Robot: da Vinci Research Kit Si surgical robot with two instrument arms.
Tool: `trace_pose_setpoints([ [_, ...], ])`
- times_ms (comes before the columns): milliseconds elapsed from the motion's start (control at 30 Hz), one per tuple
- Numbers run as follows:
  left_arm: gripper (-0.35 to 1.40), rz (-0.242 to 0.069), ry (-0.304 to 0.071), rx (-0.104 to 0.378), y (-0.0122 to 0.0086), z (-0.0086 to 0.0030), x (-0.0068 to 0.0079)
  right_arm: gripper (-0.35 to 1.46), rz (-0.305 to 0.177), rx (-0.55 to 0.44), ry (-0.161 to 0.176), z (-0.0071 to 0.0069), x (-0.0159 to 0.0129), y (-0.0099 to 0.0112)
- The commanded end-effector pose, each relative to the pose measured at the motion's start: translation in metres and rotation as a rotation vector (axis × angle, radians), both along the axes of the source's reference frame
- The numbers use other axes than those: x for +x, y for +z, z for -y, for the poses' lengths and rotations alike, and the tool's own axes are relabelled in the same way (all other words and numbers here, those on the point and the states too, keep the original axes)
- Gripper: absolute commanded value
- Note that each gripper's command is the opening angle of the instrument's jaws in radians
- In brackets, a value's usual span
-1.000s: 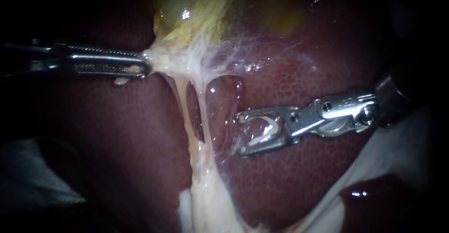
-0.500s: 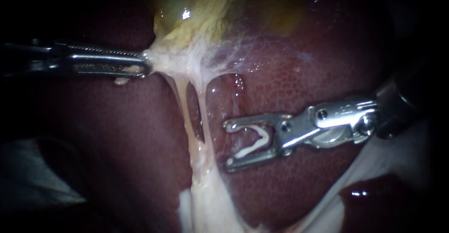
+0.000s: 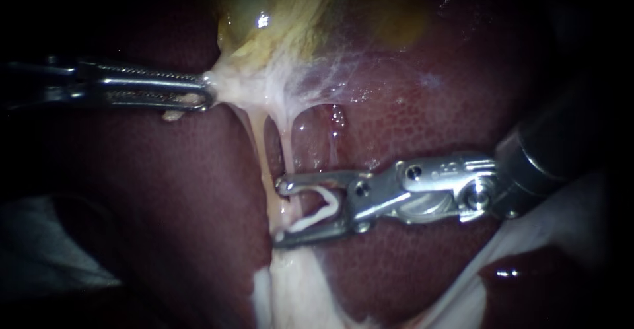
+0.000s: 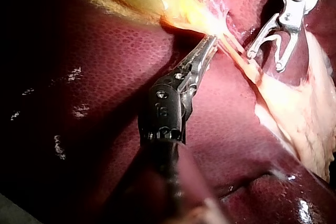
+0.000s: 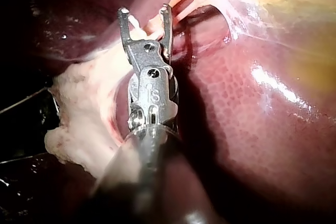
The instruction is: Clipping first clip left tube
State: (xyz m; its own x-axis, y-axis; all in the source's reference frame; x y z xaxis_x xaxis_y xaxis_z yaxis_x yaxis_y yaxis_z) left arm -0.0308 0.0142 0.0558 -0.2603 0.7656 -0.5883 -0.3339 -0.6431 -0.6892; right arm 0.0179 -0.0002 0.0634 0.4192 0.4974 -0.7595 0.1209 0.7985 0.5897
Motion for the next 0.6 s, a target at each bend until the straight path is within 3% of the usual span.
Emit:
trace_pose_setpoints([
  [33, -0.35, 0.000, 0.000, 0.000, 0.0000, 0.0000, 0.0000, 0.48, 0.003, 0.005, 0.002, 0.0001, -0.0001, 0.0005],
  [300, -0.35, 0.000, 0.000, 0.000, 0.0000, 0.0000, 0.0000, 0.48, 0.017, 0.004, 0.006, 0.0008, 0.0002, 0.0041],
  [600, -0.35, 0.000, 0.000, 0.000, 0.0000, 0.0000, 0.0000, 0.49, 0.019, 0.004, 0.005, 0.0005, 0.0017, 0.0049],
])
